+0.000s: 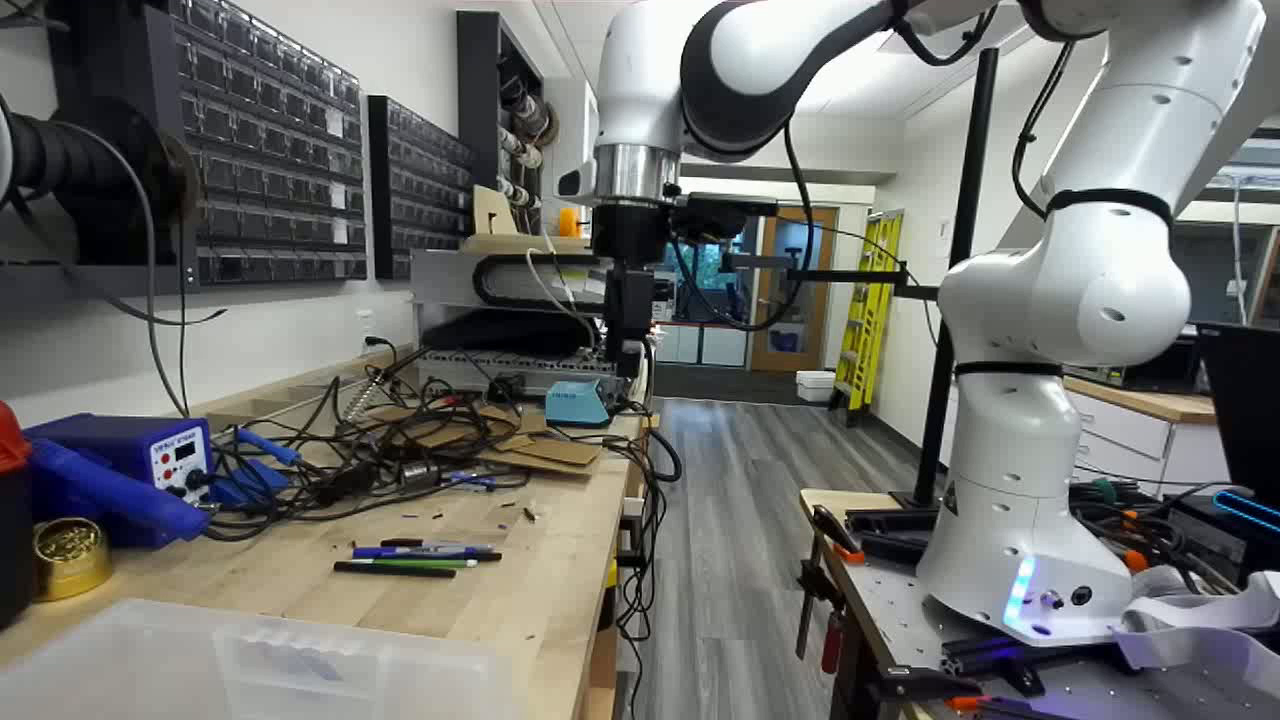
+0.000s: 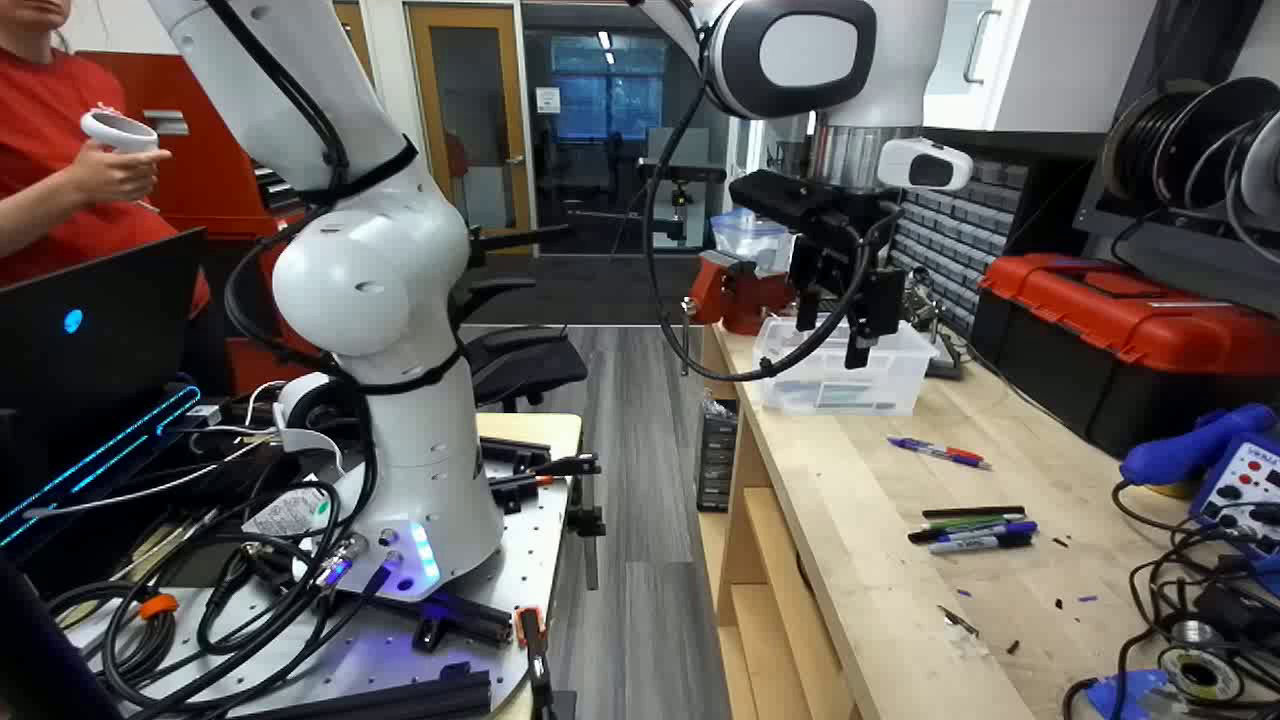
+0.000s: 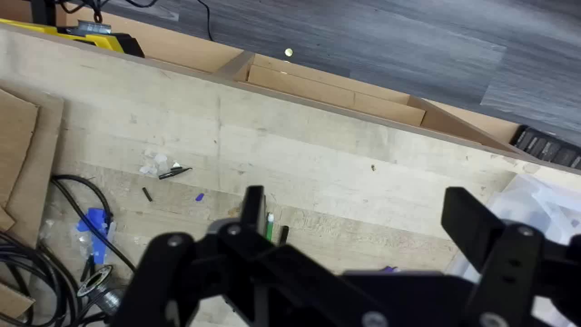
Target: Pick up the pen and put it in the box
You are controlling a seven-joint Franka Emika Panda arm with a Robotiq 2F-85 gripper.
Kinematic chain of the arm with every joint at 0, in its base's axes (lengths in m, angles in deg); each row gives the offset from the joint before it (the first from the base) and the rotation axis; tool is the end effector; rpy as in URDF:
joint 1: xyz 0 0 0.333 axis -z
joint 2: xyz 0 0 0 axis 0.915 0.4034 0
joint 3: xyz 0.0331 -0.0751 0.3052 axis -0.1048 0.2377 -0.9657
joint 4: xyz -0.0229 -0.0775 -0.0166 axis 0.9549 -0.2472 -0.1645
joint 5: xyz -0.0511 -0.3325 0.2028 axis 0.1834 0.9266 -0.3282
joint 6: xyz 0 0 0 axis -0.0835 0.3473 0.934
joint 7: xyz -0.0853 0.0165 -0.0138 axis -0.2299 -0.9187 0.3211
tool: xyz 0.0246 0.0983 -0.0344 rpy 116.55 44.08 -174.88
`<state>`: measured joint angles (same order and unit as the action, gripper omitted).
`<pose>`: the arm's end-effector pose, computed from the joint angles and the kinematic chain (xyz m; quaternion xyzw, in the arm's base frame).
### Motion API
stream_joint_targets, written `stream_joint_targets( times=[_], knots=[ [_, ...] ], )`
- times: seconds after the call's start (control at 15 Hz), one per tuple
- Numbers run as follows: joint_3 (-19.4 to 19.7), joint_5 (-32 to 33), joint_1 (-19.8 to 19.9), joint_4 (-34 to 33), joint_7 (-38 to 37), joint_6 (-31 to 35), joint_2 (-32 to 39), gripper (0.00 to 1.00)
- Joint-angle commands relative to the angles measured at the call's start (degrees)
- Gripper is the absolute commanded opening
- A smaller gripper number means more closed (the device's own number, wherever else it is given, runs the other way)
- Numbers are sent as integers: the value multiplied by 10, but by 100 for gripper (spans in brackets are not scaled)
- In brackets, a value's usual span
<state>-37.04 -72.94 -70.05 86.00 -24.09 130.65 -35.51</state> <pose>0.4248 0.0128 0.4080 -0.9914 -0.1258 -0.0326 0.0145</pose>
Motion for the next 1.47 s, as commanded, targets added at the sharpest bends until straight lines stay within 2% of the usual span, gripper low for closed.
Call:
stream_joint_targets(
  times=[0.0, 1.0, 1.4],
  knots=[
    [-2, -1, 2, -1, 1, -1, 0, 100],
    [-3, -1, 2, -1, -1, 1, 2, 100],
    [-11, -5, -3, -18, -7, 62, 52, 100]
  ],
)
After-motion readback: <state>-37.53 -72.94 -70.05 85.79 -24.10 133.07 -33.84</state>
